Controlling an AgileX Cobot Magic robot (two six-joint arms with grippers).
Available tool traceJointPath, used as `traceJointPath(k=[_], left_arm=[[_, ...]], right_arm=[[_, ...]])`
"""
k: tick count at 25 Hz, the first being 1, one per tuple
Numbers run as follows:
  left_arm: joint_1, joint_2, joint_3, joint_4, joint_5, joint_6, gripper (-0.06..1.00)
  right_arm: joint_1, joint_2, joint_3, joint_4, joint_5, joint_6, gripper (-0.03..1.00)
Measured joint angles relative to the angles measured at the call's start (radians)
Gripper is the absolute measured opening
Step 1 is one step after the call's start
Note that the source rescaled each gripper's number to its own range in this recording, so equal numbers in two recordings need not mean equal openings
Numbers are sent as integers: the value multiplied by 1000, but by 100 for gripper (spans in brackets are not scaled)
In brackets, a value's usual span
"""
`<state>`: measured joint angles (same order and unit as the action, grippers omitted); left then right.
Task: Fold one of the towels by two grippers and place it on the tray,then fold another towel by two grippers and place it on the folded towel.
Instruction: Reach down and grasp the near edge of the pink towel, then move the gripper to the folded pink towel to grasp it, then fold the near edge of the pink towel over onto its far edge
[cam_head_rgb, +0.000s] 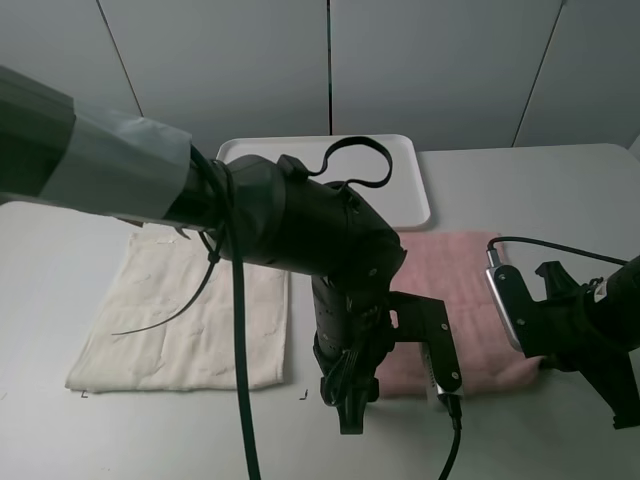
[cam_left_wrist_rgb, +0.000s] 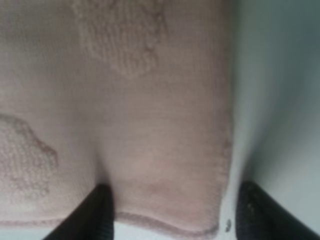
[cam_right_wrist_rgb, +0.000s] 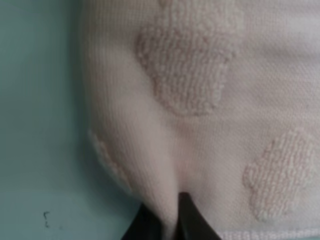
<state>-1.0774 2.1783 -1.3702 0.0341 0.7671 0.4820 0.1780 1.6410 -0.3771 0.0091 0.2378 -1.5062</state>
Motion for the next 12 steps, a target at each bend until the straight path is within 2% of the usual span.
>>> traceJointPath(k=[3,5,6,12], left_arm=[[0,0,0,14,-25,-29,35],[0,0,0,20,-33,-33,12],[0,0,0,19,-33,-35,5],[0,0,0,21,-33,-38,3]], right_arm=[[0,0,0,17,-4,2,1],[0,0,0,28,-7,2,1],[0,0,0,30,-7,2,1],[0,2,0,142,-26,22,1]])
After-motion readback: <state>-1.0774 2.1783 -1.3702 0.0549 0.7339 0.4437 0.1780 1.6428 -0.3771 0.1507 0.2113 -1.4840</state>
